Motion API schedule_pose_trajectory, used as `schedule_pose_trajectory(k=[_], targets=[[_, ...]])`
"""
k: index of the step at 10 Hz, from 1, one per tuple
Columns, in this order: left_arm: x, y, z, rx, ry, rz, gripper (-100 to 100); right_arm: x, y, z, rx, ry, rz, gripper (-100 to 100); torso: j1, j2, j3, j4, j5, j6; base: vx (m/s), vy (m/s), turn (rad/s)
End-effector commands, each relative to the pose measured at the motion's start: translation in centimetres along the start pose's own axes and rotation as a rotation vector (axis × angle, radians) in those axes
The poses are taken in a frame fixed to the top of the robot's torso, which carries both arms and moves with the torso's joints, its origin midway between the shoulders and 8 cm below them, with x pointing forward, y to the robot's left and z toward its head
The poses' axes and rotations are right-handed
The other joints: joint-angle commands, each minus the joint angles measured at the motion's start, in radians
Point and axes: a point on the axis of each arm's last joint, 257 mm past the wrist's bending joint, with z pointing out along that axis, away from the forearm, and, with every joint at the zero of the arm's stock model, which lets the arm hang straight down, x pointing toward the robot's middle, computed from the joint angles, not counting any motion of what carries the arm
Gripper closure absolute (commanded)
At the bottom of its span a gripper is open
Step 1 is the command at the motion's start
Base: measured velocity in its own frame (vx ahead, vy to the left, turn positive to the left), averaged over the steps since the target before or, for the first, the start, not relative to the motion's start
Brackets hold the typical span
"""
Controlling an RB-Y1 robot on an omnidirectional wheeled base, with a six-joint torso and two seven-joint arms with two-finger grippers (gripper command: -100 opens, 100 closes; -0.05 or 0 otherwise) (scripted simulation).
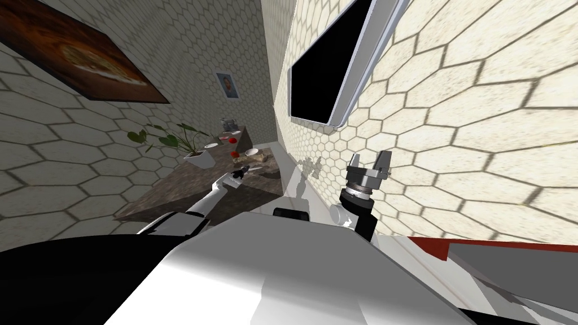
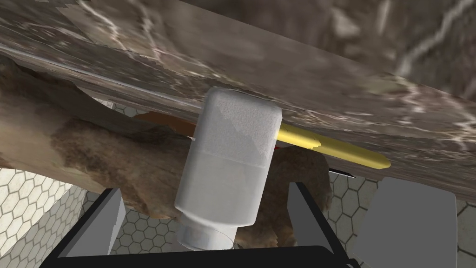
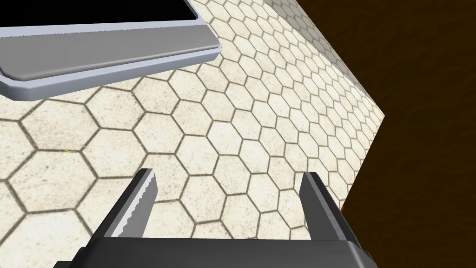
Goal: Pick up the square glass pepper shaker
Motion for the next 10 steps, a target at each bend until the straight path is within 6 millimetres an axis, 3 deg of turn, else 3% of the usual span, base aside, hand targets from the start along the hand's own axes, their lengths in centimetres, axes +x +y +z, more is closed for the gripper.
schedule_pose_trajectory(k=[1, 2, 4, 5, 6, 8, 9, 10], targets=[[0.4, 1.2, 0.3, -0.026, 0.008, 0.0, -100, 0.0, 0.0, 0.0, 0.0, 0.0, 0.0, 0, 0.0, 0.0, 0.0, 0.0, 0.0, 0.0, 0.0, 0.0, 0.0], [-0.3, -1.1, 1.1, 0.018, -0.007, 0.0, -100, 0.0, 0.0, 0.0, 0.0, 0.0, 0.0, 0, 0.0, -0.001, -0.001, 0.0, 0.0, 0.0, -0.034, -0.003, -0.015], [0.0, 1.0, 1.8, -0.032, 0.004, -0.004, -100, 0.0, 0.0, 0.0, 0.0, 0.0, 0.0, 0, 0.0, 0.001, 0.0, 0.0, 0.0, 0.0, -0.037, 0.003, -0.015], [-0.7, -1.4, 2.5, 0.013, -0.012, -0.004, -100, 0.0, 0.0, 0.0, 0.0, 0.0, 0.0, 0, 0.0, 0.0, 0.0, 0.0, 0.0, 0.0, -0.05, 0.003, -0.023], [-1.2, -1.4, 2.9, 0.005, -0.016, -0.008, -100, 0.0, 0.0, 0.0, 0.0, 0.0, 0.0, 0, 0.0, 0.001, 0.0, 0.0, 0.0, 0.0, -0.056, 0.006, -0.016], [-0.3, 0.7, 3.1, -0.037, 0.001, -0.007, -100, 0.0, 0.0, 0.0, 0.0, 0.0, 0.0, 0, 0.0, 0.0, 0.0, 0.0, 0.0, 0.0, -0.013, 0.002, -0.002], [-1.0, -1.8, 3.8, 0.01, -0.014, -0.006, -100, 0.0, 0.0, 0.0, 0.0, 0.0, 0.0, 0, 0.0, -0.001, -0.001, 0.0, 0.0, 0.0, -0.036, -0.001, -0.016], [-1.6, -2.0, 4.1, 0.004, -0.019, -0.011, -100, 0.0, 0.0, 0.0, 0.0, 0.0, 0.0, 0, -0.001, 0.0, 0.0, 0.0, 0.0, 0.001, -0.048, 0.004, -0.024]])
